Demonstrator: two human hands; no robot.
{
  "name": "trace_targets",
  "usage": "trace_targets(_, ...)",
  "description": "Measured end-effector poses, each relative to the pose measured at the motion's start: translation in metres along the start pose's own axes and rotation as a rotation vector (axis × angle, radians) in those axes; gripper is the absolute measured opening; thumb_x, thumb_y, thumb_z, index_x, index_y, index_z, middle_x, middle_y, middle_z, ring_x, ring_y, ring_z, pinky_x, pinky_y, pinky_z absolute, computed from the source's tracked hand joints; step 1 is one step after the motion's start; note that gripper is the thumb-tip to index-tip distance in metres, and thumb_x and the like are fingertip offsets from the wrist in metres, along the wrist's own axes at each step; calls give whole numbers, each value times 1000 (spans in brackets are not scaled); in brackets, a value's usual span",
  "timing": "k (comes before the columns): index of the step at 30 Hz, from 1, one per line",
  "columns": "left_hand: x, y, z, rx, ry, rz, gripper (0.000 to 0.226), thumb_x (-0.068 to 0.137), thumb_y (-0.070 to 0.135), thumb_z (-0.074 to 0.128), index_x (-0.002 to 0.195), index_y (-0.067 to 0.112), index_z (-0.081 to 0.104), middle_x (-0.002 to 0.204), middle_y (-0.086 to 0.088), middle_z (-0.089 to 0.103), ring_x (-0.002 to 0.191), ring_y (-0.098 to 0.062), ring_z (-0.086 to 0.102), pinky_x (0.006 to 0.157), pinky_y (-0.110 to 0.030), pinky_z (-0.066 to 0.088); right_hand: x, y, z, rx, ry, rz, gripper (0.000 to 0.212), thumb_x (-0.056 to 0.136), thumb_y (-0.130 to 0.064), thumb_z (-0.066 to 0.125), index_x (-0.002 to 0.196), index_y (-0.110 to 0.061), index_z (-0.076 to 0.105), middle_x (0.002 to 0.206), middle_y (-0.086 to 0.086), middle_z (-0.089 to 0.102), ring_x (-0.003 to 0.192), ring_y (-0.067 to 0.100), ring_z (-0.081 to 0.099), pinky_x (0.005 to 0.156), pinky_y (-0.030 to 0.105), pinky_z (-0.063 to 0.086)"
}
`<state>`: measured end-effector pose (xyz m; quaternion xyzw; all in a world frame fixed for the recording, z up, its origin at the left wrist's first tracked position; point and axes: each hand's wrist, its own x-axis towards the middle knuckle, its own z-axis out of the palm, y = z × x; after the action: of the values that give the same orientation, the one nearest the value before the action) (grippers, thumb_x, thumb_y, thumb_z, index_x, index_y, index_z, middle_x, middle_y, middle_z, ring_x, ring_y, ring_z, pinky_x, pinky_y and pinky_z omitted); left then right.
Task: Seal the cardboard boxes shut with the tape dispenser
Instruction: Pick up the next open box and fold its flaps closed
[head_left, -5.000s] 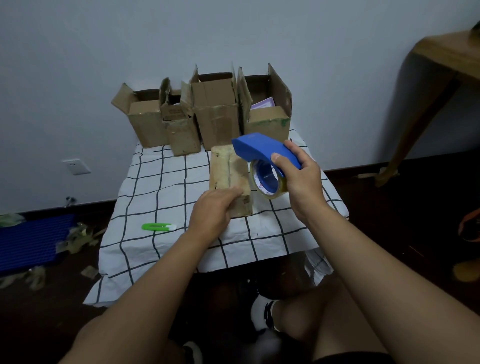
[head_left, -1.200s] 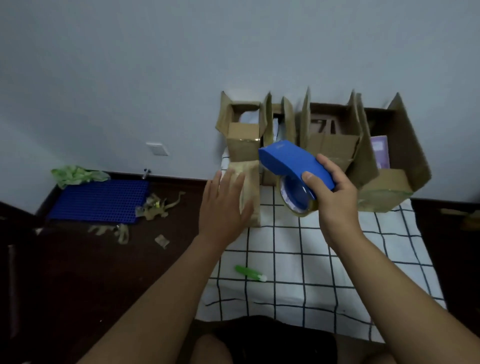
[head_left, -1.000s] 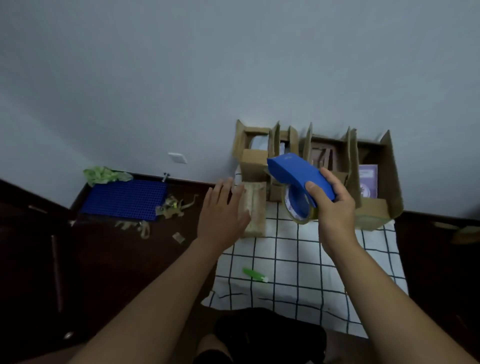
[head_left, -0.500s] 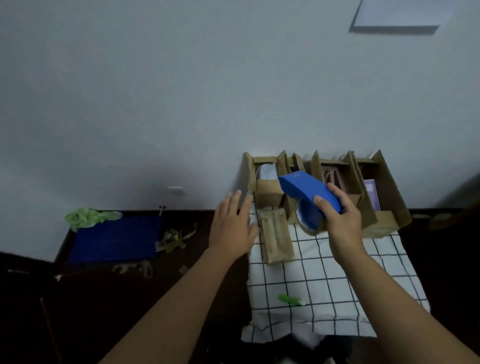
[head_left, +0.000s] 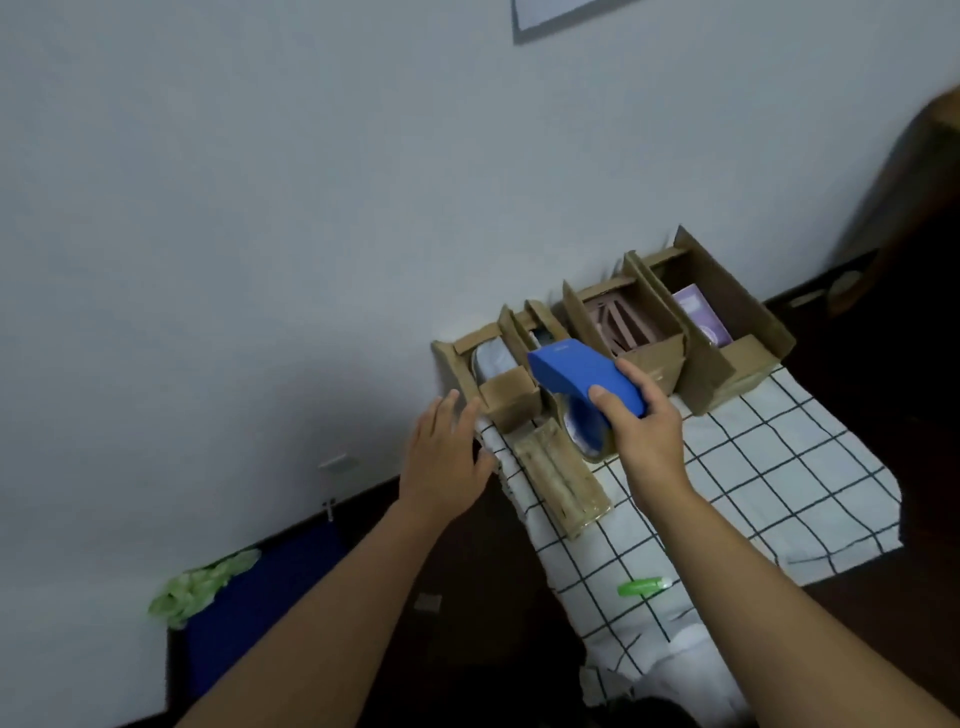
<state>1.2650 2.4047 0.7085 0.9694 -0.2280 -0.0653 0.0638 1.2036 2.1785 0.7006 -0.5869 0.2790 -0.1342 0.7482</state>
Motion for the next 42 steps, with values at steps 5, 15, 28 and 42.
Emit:
trace_targets(5,33,-15,9,0,-80,46,62,93,35,46,150,16,29,157,-14,25,145,-30,20,118,-42,18,13,7,10,1,75,17,45,84,-30,79,125,-40,64,123,-20,58,100,-9,61,73,11,52)
trace_targets(15,127,-105,67,-1,-280,246,58,91,29,51,145,19,34,152,-7,30,139,-23,27,114,-36,25,56,53,91,-74,276,69,37,85,-27,79,111,-50,64,117,-24,57,98,-9,61,75,12,52)
trace_targets(28,192,-155,129,-48,-442,308,51,99,33,46,148,27,35,134,-8,51,113,-29,54,81,-38,46,57,98,139,-64,563,125,39,83,-33,79,117,-46,65,124,-16,59,108,2,62,90,27,54)
trace_targets(42,189,-154,127,-133,-298,442,43,92,28,63,131,10,57,119,-13,64,115,-30,55,104,-41,39,40,106,144,-28,620,131,43,85,-29,78,125,-36,64,126,-12,58,102,-4,61,80,16,53)
